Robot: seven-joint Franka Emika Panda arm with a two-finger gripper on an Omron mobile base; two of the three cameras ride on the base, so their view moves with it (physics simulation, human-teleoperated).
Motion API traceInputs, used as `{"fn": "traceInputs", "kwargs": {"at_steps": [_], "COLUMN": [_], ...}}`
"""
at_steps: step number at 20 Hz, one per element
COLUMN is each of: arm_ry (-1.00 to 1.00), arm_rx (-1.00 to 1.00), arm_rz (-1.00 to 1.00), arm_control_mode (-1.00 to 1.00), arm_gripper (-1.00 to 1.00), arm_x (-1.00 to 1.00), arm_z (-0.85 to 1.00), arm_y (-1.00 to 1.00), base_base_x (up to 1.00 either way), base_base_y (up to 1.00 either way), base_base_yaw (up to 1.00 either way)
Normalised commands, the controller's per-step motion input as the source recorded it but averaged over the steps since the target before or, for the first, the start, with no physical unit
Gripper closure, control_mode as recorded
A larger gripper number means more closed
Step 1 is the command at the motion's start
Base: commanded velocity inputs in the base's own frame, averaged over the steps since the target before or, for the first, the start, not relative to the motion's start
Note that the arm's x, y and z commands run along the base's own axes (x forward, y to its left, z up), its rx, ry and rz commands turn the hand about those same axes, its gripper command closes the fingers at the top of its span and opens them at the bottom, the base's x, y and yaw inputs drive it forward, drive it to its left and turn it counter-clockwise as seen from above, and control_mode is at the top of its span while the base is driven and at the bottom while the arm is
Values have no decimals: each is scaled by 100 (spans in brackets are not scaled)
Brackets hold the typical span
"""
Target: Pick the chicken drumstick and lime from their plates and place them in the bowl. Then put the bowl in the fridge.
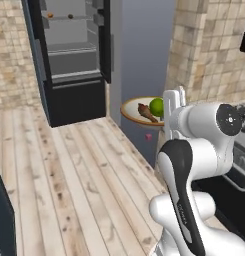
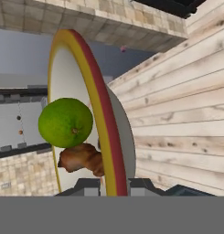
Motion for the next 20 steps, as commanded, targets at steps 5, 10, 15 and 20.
{"fn": "traceInputs", "kwargs": {"at_steps": [5, 10, 15, 20], "arm_ry": [0, 0, 0, 0], "arm_rx": [0, 0, 0, 0], "arm_rz": [0, 0, 0, 0], "arm_control_mode": [100, 100, 100, 100], "arm_gripper": [100, 100, 100, 100], "arm_x": [0, 0, 0, 0], "arm_z": [0, 0, 0, 0], "arm_y": [0, 0, 0, 0], "base_base_x": [94, 93, 94, 91], "base_base_y": [-15, -18, -21, -22], "base_base_yaw": [7, 6, 3, 11]}}
